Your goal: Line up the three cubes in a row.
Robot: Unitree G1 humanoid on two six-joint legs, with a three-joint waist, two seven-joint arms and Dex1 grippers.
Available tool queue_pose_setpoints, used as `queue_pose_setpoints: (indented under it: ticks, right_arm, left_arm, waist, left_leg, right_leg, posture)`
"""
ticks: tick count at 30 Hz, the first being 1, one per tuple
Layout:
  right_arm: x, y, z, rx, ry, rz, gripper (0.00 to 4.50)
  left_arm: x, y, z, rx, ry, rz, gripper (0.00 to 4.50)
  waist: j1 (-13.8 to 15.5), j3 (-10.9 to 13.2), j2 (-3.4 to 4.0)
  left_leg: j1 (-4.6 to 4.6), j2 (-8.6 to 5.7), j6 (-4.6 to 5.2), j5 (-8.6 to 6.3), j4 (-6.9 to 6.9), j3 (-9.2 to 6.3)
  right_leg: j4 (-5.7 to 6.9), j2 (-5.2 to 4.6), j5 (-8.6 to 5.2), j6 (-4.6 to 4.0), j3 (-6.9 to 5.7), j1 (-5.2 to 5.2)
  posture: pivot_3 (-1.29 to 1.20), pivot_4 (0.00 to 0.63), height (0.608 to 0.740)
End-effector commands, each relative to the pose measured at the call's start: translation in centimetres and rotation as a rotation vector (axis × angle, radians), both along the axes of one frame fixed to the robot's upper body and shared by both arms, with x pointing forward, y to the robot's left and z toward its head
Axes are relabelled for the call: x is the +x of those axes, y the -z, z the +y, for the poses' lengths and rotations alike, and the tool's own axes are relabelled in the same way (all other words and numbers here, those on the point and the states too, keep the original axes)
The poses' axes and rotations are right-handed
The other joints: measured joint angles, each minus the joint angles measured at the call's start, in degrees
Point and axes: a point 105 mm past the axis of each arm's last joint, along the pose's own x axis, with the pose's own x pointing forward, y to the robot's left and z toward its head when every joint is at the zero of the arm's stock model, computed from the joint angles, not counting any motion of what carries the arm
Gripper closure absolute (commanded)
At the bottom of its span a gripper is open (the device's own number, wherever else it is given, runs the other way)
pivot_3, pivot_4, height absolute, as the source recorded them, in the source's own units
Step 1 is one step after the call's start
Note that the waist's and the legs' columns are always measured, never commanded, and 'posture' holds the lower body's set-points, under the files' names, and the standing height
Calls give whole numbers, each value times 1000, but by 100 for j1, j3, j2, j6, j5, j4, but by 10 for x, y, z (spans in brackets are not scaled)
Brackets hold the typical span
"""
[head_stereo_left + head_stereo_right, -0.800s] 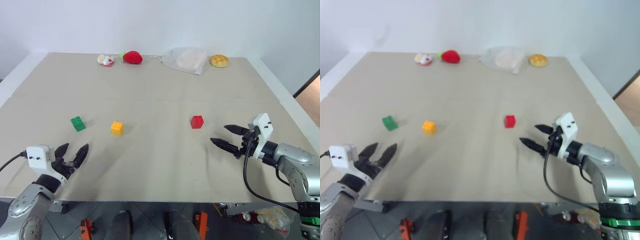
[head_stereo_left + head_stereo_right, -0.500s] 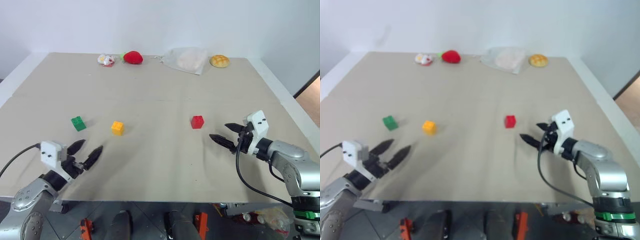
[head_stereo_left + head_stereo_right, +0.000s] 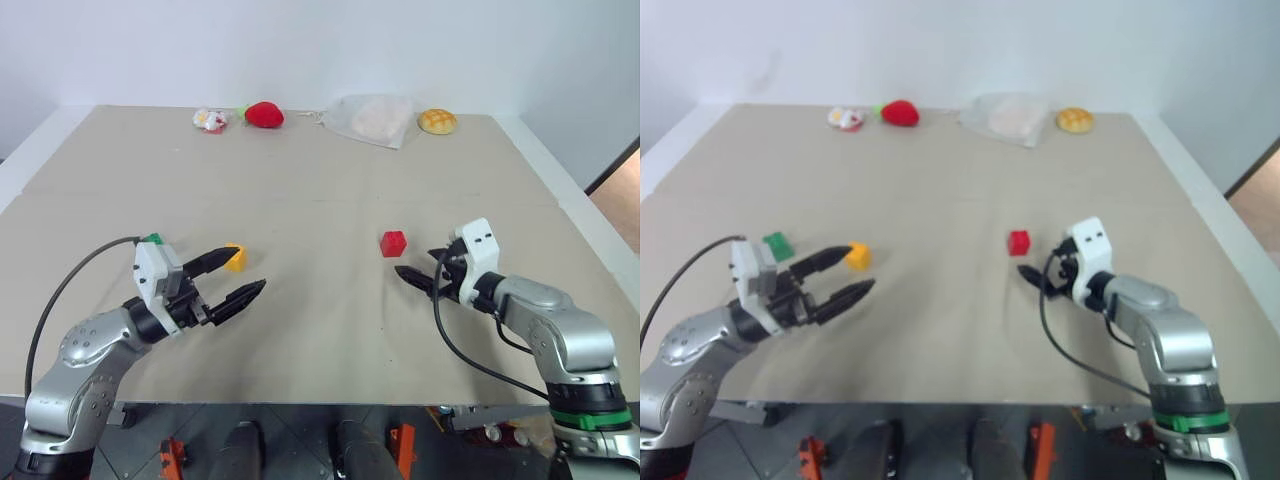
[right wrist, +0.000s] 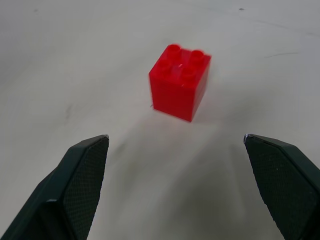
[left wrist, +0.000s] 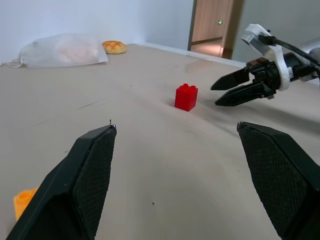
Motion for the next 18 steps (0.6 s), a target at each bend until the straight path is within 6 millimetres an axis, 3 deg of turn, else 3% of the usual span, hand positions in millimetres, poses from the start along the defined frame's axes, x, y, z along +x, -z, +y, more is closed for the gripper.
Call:
queue_pose_setpoints:
  ticks: [1,18]
  right_arm:
    - [9,-11,2,-15,49,-44,0]
    - [38,-1,16,-22,64,-38,0]
  left_arm:
    - [0,-4,-6,-1,23,-35,509]
    - [0,-1,-11,-42,-15,-49,509]
  waist:
    - [0,0,0]
    - [-3,0,0]
  left_leg:
    - [3,2,0,0,0,0]
    - [3,0,3,2,-1,1]
  right_leg:
    - [0,1,0,0,0,2]
    - [5,3,2,5,9,2]
  posture:
    - [0,150,739]
    - [0,150,739]
